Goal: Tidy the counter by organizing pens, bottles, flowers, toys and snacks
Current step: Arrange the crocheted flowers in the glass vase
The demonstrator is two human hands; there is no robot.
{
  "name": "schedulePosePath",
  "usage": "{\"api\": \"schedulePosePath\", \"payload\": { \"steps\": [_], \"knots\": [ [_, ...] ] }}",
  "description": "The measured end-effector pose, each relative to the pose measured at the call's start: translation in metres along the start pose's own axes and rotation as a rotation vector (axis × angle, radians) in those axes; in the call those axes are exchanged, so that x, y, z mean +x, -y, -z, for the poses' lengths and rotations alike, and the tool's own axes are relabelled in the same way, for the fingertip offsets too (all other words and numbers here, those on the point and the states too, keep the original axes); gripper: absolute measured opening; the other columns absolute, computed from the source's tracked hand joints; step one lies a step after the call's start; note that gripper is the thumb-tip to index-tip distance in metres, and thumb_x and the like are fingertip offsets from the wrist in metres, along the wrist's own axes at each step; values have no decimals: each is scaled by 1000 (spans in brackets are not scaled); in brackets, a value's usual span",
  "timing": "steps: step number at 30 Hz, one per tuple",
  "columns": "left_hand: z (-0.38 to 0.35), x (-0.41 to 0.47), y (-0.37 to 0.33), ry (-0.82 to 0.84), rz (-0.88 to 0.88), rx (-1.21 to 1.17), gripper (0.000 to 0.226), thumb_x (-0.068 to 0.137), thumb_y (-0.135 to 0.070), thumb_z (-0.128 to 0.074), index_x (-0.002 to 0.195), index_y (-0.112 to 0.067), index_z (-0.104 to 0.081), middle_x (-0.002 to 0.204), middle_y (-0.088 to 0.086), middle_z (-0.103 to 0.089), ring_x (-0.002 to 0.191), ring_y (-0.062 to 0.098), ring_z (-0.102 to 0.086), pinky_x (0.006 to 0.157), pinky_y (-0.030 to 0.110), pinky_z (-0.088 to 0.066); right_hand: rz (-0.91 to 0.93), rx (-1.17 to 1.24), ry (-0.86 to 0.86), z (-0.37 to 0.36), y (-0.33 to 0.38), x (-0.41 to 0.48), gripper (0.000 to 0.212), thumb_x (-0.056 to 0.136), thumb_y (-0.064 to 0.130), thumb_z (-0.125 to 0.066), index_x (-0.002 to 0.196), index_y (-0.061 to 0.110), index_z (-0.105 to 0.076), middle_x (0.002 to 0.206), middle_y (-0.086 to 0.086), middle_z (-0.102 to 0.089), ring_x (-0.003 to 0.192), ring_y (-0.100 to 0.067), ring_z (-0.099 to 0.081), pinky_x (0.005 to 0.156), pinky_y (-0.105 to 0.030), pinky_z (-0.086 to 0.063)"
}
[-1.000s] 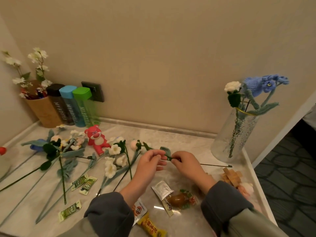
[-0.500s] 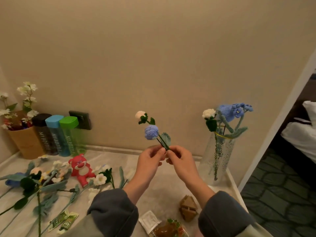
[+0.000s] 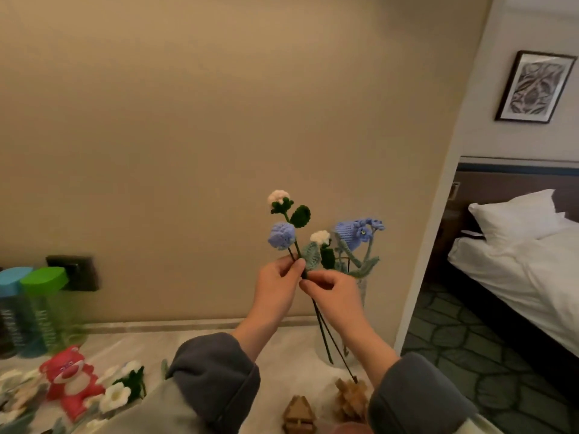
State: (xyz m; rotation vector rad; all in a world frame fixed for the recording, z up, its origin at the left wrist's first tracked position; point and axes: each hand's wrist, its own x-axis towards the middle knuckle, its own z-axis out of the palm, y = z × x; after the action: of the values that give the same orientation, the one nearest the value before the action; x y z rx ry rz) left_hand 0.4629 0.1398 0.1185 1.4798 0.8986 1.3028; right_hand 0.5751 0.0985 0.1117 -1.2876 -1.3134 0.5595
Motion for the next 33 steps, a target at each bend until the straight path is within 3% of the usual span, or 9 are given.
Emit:
{"api": "schedulePosePath", "payload": {
  "steps": [3, 8, 14, 17, 21, 23, 28, 31, 33],
  "knots": [
    [-9, 8, -11, 37, -7, -82, 18, 95, -13, -55, 92, -24, -69, 81, -9, -72, 76, 1, -67, 71, 19, -54, -16, -63, -30, 16, 4, 9, 11, 75, 27, -81, 71, 31, -72, 68, 10, -71, 69, -2, -65, 68, -23, -52],
    [-19, 19, -28, 201, -10, -68, 20, 97, -15, -51, 100, -25, -68, 84, -6, -72, 72, 1, -66, 64, 15, -52, -11, 89, -140, 46, 31, 32, 25, 80, 45, -71, 93, 24, -70, 88, 4, -70, 83, -14, -66, 68, -28, -54],
    [-32, 24, -44, 359, -39, -89, 22, 99, -13, -48, 95, -25, -67, 71, -14, -72, 66, -2, -65, 63, 16, -53, -64, 75, -96, 60, 68, 63, 22, 94, 33, -59, 80, 21, -71, 75, 6, -65, 73, -9, -58, 60, -17, -45],
    [-34, 31, -51, 338, -68, -97, 21, 98, -14, -49, 100, -21, -69, 66, -15, -70, 62, -3, -62, 60, 14, -51, -5, 91, -123, 65, 75, 69, 15, 92, 25, -63, 80, 23, -70, 69, 12, -67, 70, -4, -58, 54, -8, -45],
    [-39, 46, -70, 245, -157, -114, 20, 97, -12, -51, 106, -20, -68, 71, -13, -70, 61, -4, -60, 57, 12, -48, 125, -11, -259, 73, 92, 74, 18, 89, 28, -67, 79, 14, -72, 69, 3, -68, 68, -9, -59, 66, -26, -50],
    [-42, 54, -83, 203, -222, -109, 20, 97, -13, -52, 105, -21, -68, 76, -9, -69, 61, -2, -58, 60, 15, -49, 201, -6, -328, 80, 105, 77, 21, 92, 27, -63, 82, 10, -71, 66, -1, -63, 64, -11, -55, 62, -29, -47],
    [-43, 69, -105, 83, -362, -136, 17, 96, -19, -54, 98, -29, -68, 79, -16, -67, 66, -2, -60, 61, 12, -46, 330, 49, -550, 105, 136, 83, 22, 100, 23, -45, 83, 23, -59, 61, 9, -54, 58, -10, -56, 52, -24, -46],
    [-41, 76, -110, 13, -391, -163, 16, 96, -22, -54, 101, -27, -68, 81, -12, -66, 68, 5, -58, 61, 14, -47, 411, -84, -661, 116, 139, 86, 25, 102, 25, -37, 80, 25, -49, 71, 4, -52, 62, -16, -53, 58, -33, -45],
    [-41, 78, -114, -18, -404, -203, 16, 96, -22, -54, 104, -25, -68, 83, -9, -66, 69, 8, -58, 62, 16, -47, 472, -206, -684, 118, 135, 87, 25, 103, 24, -36, 81, 20, -47, 69, 7, -50, 60, -7, -48, 58, -26, -40]
  ]
}}
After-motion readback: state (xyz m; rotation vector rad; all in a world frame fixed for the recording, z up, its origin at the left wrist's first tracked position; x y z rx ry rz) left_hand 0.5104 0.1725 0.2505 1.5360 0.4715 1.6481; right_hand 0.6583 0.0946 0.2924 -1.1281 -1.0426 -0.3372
